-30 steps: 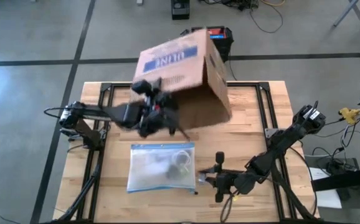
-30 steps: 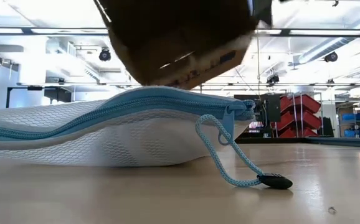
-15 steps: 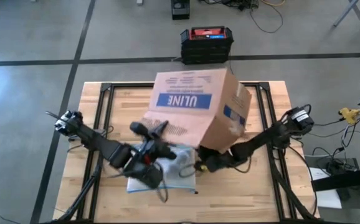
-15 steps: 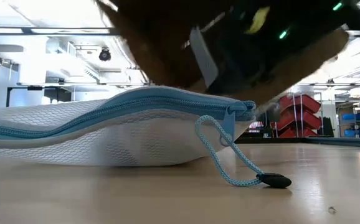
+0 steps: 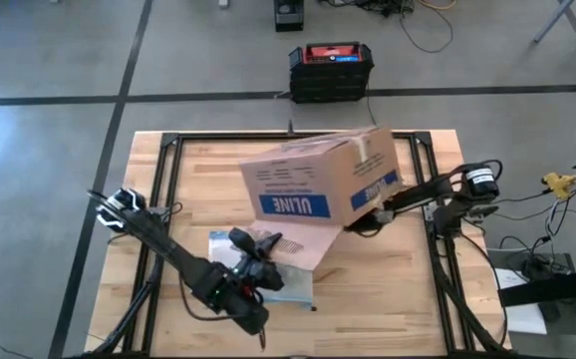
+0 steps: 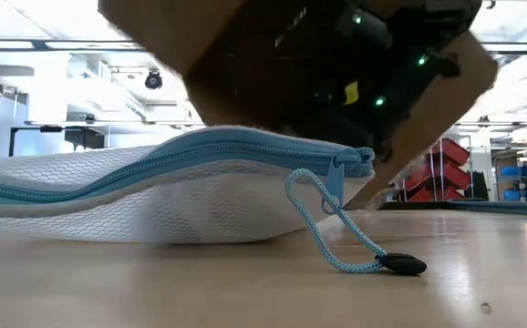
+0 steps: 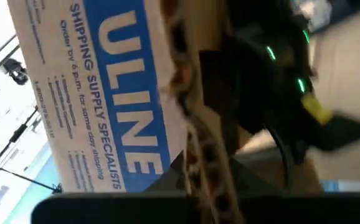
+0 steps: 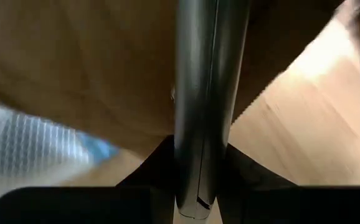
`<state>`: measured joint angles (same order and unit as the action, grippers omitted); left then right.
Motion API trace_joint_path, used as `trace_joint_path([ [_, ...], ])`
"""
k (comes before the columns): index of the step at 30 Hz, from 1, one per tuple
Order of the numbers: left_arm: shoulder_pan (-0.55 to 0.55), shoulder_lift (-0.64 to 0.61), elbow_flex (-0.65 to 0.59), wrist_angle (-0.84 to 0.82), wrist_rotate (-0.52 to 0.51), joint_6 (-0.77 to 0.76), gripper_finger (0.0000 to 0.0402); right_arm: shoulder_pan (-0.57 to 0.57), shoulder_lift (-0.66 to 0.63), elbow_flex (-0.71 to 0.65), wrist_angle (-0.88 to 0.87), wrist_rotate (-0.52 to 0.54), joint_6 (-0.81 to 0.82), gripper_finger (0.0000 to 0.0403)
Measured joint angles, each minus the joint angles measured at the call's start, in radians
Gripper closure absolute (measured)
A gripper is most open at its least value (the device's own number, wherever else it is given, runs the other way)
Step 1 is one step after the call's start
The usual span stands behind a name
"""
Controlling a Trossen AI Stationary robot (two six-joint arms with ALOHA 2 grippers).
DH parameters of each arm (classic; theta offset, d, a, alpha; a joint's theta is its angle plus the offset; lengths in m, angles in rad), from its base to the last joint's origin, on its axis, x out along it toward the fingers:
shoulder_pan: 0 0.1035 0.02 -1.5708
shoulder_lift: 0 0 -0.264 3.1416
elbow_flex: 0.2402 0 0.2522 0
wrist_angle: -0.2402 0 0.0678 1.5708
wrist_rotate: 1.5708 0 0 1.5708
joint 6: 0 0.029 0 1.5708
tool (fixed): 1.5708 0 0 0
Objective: Pack items into zip bag
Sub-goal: Break down the cardboard box until it is completely flat
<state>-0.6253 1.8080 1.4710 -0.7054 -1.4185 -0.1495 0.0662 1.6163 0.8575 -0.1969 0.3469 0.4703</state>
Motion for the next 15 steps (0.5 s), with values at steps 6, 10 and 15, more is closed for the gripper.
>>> trace_joint_path([
  [6,0.068,0.000,-0.127,-0.025,0.125,-0.129,0.0401,-0.035,-0.158,0.004,-0.250,-0.149,0.017,0.0347],
  [10,0.096,0.001,-0.191,-0.026,0.211,-0.186,0.0401,-0.051,-0.247,0.005,-0.448,-0.210,0.078,0.0347],
  [15,0.097,0.029,-0.231,0.076,0.333,-0.165,0.0401,-0.018,-0.311,0.003,-0.634,-0.219,0.176,0.0347],
])
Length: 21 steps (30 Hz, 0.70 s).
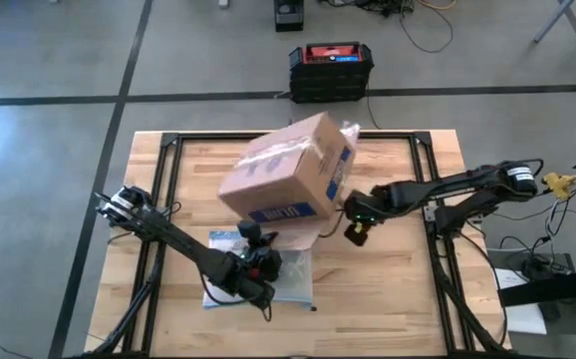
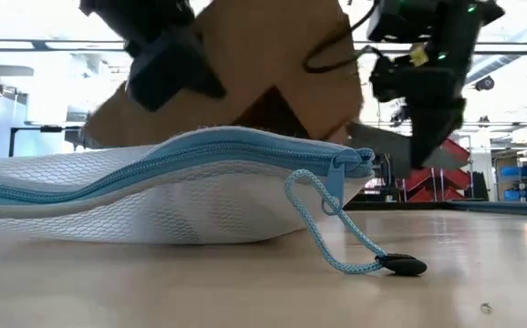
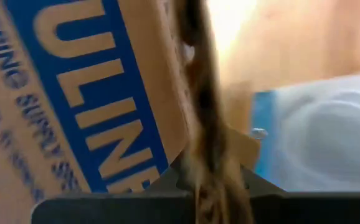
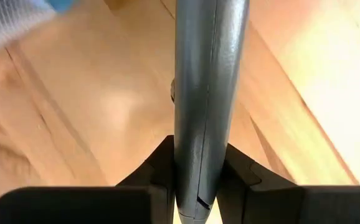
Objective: Pack items into zip bag
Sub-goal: Break down the cardboard box until it is completely flat
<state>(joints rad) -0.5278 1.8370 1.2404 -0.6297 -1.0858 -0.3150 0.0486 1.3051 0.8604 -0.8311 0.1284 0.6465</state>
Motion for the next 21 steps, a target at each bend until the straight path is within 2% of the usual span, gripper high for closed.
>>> trace_joint_path([
  [4,-0.001,0.040,-0.007,0.026,0.108,0.012,0.0401,0.067,-0.042,-0.001,-0.092,-0.023,0.081,0.0347],
  [8,0.005,0.085,-0.013,-0.002,0.170,-0.004,0.0401,0.177,-0.101,-0.001,-0.108,-0.079,0.163,0.0347],
  [11,0.016,0.108,-0.013,-0.030,0.178,-0.027,0.0401,0.281,-0.146,-0.001,-0.107,-0.103,0.218,0.0347],
  [15,0.038,0.135,-0.010,-0.031,0.150,-0.038,0.0401,0.400,-0.192,0.000,-0.095,-0.030,0.302,0.0347],
  [21,0.105,0.138,-0.010,-0.003,0.154,-0.038,0.0401,0.506,-0.236,0.000,-0.060,0.048,0.358,0.0347],
])
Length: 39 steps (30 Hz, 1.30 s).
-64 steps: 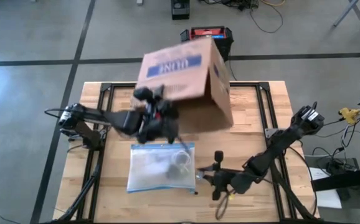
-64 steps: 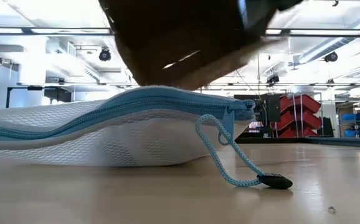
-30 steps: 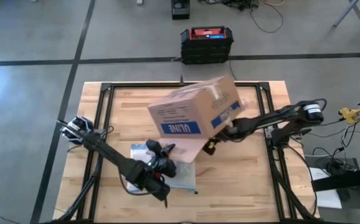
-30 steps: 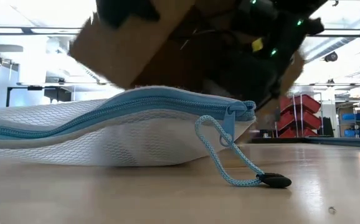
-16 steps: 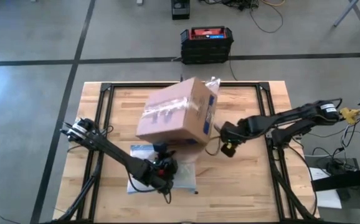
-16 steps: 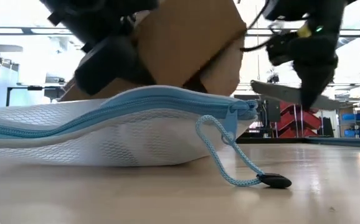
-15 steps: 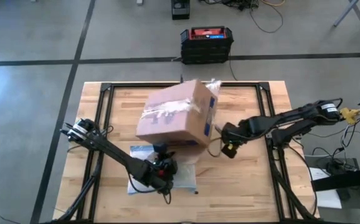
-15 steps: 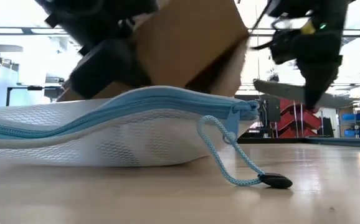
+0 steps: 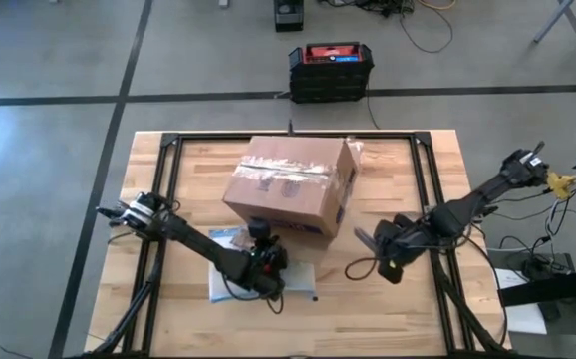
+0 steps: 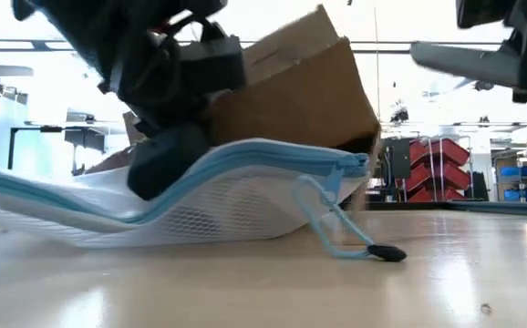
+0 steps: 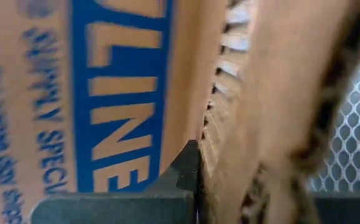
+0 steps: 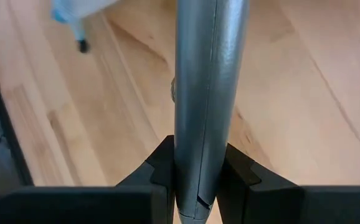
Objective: Pack items into zip bag
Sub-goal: Break down the cardboard box until it is completely flat
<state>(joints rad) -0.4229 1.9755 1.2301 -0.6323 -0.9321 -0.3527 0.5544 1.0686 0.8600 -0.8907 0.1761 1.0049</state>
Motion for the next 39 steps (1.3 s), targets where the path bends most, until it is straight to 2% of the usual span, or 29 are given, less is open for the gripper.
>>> trace_joint_path([
  [4,0.057,0.000,0.001,-0.009,0.052,0.003,0.0401,0.011,-0.006,0.000,0.006,0.062,-0.006,0.0347],
  [7,0.087,-0.012,-0.001,-0.079,0.049,-0.009,0.0401,-0.003,-0.004,0.000,0.007,0.105,-0.027,0.0347],
  [10,0.092,-0.024,-0.003,-0.083,0.045,-0.005,0.0398,-0.017,0.006,0.000,0.022,0.144,-0.054,0.0347],
  [12,0.092,-0.033,-0.005,-0.017,0.110,0.038,0.0387,-0.032,0.018,0.000,0.079,0.185,-0.098,0.0347],
  [15,0.087,-0.034,-0.004,0.114,0.238,0.111,0.0361,-0.047,0.034,0.000,0.184,0.192,-0.187,0.0347],
  [18,0.073,-0.036,0.016,0.084,0.319,0.148,0.0327,-0.044,0.034,0.022,0.287,0.191,-0.270,0.0347],
  [22,0.016,-0.060,0.073,-0.099,0.275,0.151,0.0280,-0.021,0.031,0.099,0.307,0.199,-0.361,0.0347],
  [26,-0.038,-0.124,0.115,-0.114,0.208,0.177,0.0243,-0.047,0.043,0.147,0.324,0.265,-0.459,0.0347],
  [30,-0.055,-0.185,0.126,-0.122,0.229,0.189,0.0217,-0.143,0.059,0.151,0.348,0.296,-0.508,0.0347],
  [33,-0.066,-0.247,0.124,-0.192,0.254,0.187,0.0203,-0.225,0.065,0.142,0.340,0.299,-0.519,0.0347],
  [36,-0.074,-0.324,0.110,-0.283,0.265,0.148,0.0196,-0.311,0.081,0.138,0.272,0.248,-0.505,0.0347],
  [37,-0.074,-0.354,0.104,-0.300,0.259,0.131,0.0195,-0.336,0.089,0.134,0.240,0.239,-0.498,0.0347],
  [39,-0.077,-0.425,0.076,-0.301,0.182,0.096,0.0194,-0.374,0.101,0.129,0.186,0.235,-0.479,0.0347],
])
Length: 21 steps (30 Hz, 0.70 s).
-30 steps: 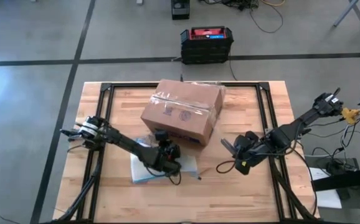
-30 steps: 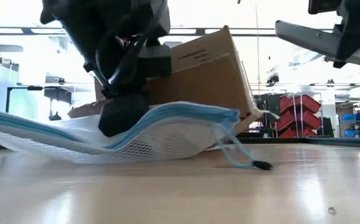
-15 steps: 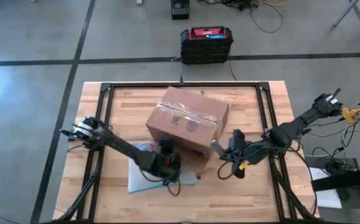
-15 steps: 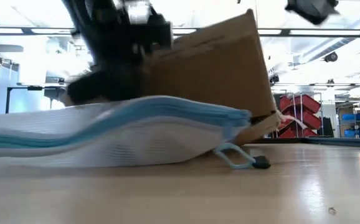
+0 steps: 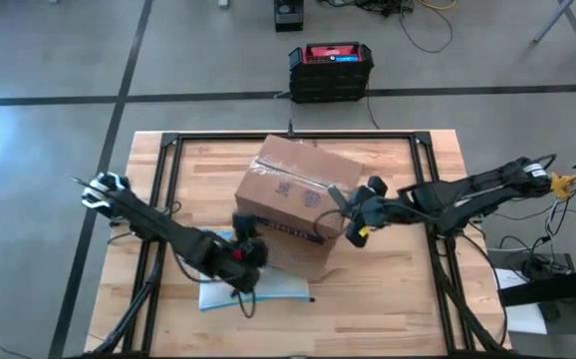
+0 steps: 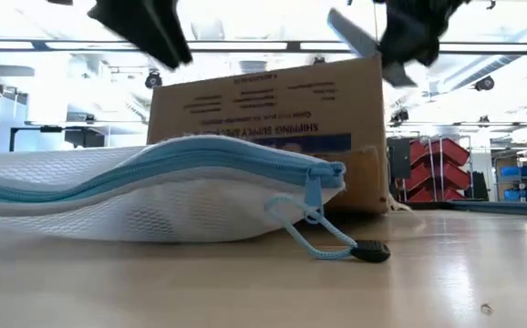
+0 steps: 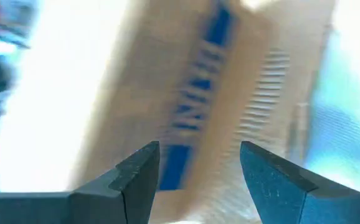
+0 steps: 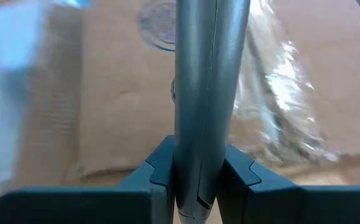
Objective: Pack items into zip bag
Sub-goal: Break down the cardboard box until it is completely flat
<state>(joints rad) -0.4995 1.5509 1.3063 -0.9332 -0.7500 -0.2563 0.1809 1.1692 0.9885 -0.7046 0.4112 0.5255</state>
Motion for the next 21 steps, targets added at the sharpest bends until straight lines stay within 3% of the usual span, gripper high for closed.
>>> trace_joint_path([
  [5,0.024,-0.175,-0.113,0.011,-0.260,-0.055,0.0199,-0.064,0.010,-0.019,-0.116,0.009,0.025,0.0347],
  [9,0.122,-0.295,-0.234,0.088,-0.279,-0.071,0.0210,-0.068,-0.030,-0.019,-0.229,0.069,0.057,0.0347],
  [12,0.211,-0.349,-0.348,0.257,-0.155,0.026,0.0219,-0.069,-0.079,-0.012,-0.308,0.148,0.080,0.0347],
  [15,0.301,-0.364,-0.475,0.537,0.034,0.172,0.0227,-0.070,-0.140,-0.011,-0.327,0.211,0.101,0.0347],
  [18,0.360,-0.333,-0.583,0.830,0.256,0.287,0.0235,-0.069,-0.185,-0.011,-0.306,0.228,0.083,0.0347],
  [21,0.382,-0.266,-0.639,1.021,0.381,0.340,0.0242,-0.069,-0.202,-0.011,-0.243,0.214,0.029,0.0347],
])
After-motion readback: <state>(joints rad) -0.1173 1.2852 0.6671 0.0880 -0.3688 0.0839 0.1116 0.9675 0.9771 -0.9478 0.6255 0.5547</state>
